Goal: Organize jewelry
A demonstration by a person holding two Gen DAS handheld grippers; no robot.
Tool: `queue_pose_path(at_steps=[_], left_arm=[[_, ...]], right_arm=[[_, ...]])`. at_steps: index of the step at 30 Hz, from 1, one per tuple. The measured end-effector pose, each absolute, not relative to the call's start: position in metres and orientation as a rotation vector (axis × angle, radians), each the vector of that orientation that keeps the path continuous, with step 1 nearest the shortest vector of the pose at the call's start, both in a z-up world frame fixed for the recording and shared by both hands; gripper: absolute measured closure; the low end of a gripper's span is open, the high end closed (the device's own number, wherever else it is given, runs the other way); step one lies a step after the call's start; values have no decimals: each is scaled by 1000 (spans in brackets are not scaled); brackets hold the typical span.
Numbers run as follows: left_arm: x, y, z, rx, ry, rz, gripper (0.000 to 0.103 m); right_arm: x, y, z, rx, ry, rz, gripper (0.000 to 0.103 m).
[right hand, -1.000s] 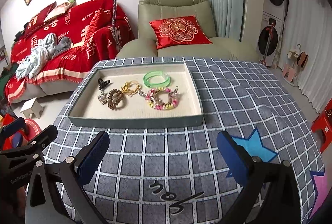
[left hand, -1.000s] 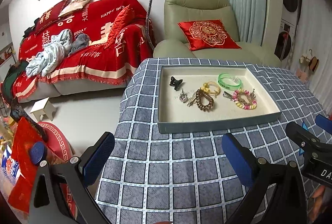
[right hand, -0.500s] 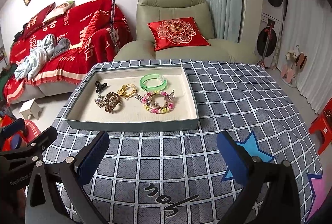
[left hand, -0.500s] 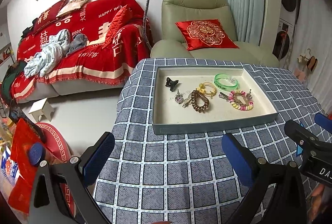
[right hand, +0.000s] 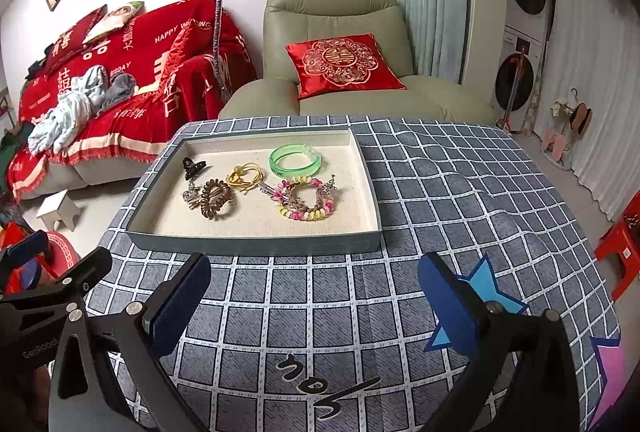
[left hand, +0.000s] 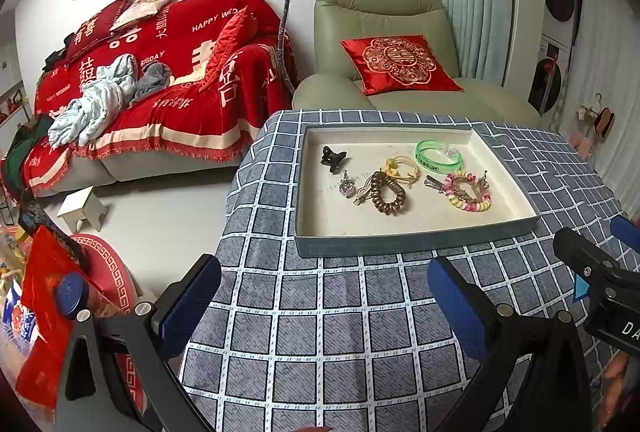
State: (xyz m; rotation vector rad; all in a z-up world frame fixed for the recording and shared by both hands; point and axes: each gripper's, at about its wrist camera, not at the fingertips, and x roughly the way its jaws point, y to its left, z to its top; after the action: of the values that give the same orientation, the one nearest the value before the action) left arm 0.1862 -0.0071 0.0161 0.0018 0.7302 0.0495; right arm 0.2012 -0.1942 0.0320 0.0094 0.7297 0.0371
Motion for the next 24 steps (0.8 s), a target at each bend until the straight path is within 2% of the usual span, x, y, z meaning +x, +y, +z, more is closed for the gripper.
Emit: queue_pose_path(at_steps=[24], left_arm=[[186,-7,14,3,737,53,0]], right_arm=[[201,-193,32,-5,728,36,0]])
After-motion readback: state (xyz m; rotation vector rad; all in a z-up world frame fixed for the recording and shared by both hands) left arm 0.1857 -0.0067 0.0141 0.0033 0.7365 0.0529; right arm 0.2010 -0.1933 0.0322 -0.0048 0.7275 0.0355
